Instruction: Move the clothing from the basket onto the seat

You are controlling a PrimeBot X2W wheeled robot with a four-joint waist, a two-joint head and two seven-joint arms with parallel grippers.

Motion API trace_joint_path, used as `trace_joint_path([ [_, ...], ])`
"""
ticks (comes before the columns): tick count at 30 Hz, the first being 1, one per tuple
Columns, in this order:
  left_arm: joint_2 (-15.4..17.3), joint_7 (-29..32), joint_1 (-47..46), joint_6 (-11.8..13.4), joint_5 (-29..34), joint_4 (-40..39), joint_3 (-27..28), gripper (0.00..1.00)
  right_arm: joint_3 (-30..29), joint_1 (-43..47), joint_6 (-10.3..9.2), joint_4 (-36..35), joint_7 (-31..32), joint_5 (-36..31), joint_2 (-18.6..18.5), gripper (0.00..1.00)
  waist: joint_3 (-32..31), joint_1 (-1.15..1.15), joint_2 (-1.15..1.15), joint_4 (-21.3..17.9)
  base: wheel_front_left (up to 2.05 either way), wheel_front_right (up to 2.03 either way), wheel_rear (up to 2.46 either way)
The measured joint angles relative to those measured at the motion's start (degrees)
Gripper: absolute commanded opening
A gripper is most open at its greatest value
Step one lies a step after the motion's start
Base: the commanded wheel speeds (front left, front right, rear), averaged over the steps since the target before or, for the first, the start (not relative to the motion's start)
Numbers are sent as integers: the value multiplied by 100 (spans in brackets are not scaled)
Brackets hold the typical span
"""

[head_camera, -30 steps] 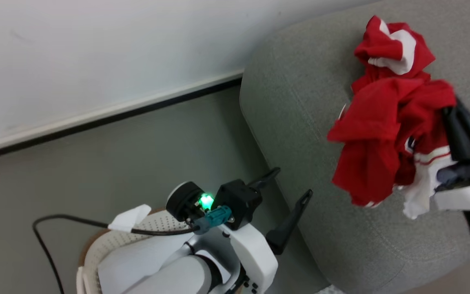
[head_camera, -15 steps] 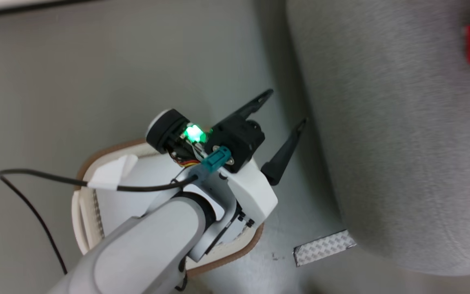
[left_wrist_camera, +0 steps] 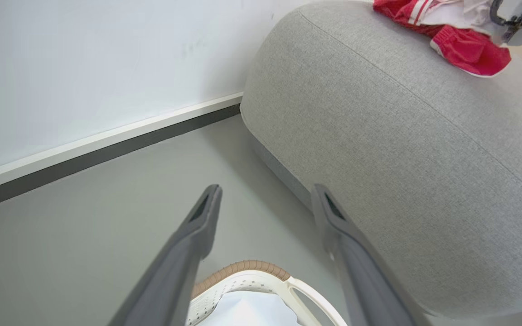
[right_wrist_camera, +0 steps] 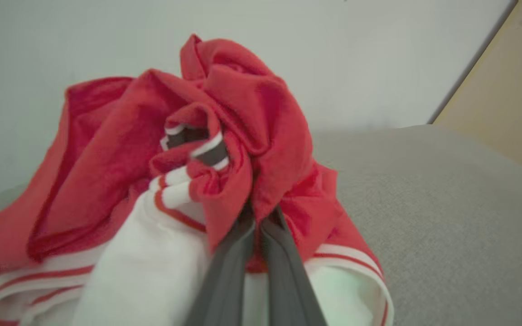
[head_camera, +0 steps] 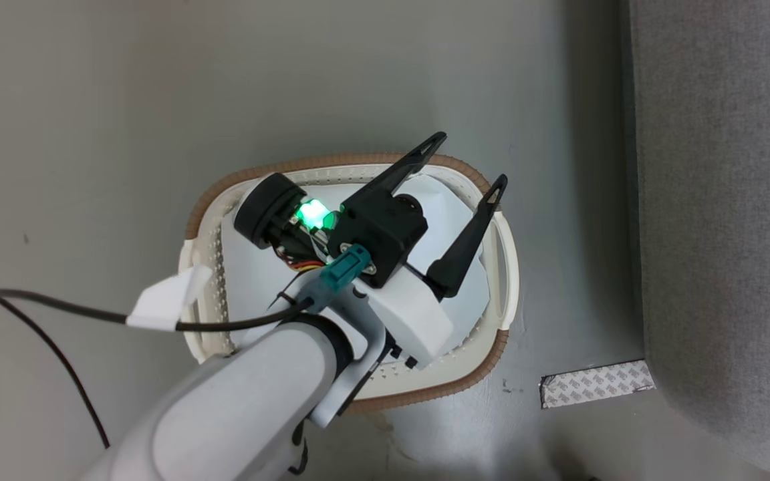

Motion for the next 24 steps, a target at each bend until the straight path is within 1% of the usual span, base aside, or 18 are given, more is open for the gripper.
trace_joint_path([
  [1, -2, -30, -4, 14, 2, 1, 4, 100, -53, 38, 0, 2, -4, -77, 99, 71, -9, 0, 0, 8, 0, 0, 0],
  [2, -13, -48, -15, 14, 3, -2, 10, 100, -103, 74, 0, -26, -5, -163, 174, 100, -28, 0, 0, 5, 0, 0, 0],
  [4, -19, -88, -38, 13, 3, 8, 24, 100, -193, 190, 0, -222, -7, -357, 310, 100, -99, 0, 0, -30, 0, 0, 0],
  [7, -33, -144, -41, 8, -23, 40, 33, 100, -192, 505, 0, -708, -10, -554, 581, 100, -249, -1, 0, -98, 0, 0, 0],
  [13, -60, -346, 117, -21, -220, 188, 57, 100, -70, 1567, 0, -1900, -16, -722, 1026, 100, -719, -1, 0, -219, 0, 0, 0],
  [19, -77, -700, 510, -15, -449, 382, 134, 100, -67, 2744, 0, -3048, -16, -922, 1304, 100, -1415, -2, 0, -260, 0, 0, 0],
  [24, -51, -1093, 1055, 121, -735, 602, 274, 100, 113, 3807, 0, -3836, -18, -1039, 1511, 100, -2106, -2, 0, -202, 0, 0, 0],
])
